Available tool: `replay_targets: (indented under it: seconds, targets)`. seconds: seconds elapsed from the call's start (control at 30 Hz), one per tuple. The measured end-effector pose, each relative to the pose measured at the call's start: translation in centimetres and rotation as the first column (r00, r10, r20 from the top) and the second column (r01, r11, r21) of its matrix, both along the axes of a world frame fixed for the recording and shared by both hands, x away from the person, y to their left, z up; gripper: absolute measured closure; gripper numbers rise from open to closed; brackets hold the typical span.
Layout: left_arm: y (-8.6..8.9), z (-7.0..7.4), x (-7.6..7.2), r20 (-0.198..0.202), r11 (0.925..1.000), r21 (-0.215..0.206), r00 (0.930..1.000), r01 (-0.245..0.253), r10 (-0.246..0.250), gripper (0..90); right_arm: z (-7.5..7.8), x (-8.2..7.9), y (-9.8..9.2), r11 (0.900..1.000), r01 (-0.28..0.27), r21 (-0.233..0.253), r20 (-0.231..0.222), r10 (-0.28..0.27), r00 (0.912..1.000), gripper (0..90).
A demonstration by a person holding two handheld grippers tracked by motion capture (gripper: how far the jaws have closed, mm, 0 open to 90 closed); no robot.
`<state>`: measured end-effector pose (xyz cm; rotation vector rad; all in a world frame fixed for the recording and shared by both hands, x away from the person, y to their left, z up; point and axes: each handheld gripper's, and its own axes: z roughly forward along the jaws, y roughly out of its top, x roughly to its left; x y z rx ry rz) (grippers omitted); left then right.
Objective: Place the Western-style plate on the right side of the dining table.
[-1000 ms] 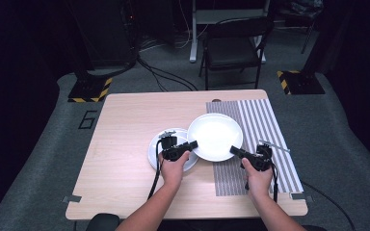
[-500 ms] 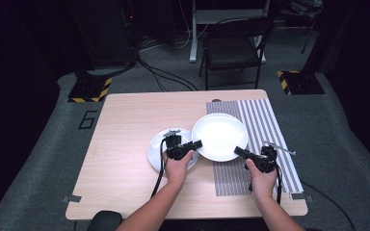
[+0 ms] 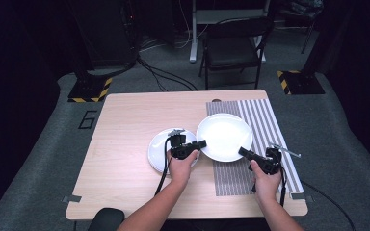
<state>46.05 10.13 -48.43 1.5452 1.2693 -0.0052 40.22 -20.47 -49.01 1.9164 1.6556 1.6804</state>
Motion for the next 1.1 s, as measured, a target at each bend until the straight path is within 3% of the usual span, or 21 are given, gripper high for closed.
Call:
replay_targets:
  seconds: [0.3,0.33,0.37,1.1]
  targets:
    - [-0.9,0.0,0.2,0.000,0.9997,-0.002,0.9997,0.026,-0.026,66.7,0.1,-0.5,-0.7,1.000,0.029,0.002,0.001,-0.029,0.9996,69.1]
    - [-1.0,-0.1,0.3,0.002,0.9996,-0.004,0.9996,0.029,-0.029,66.7,0.0,-0.5,-0.9,1.000,0.029,-0.011,0.019,-0.028,0.9994,69.1]
    - [-1.2,-0.1,0.3,0.000,0.9994,-0.005,0.9994,0.033,-0.033,66.6,0.1,-0.6,-1.0,0.999,0.034,-0.001,0.003,-0.034,0.9994,69.1]
    - [-3.9,-0.4,0.8,-0.004,0.9968,-0.011,0.9969,0.079,-0.079,66.7,-0.1,-2.0,-3.3,0.995,0.103,-0.006,0.007,-0.103,0.9946,69.1]
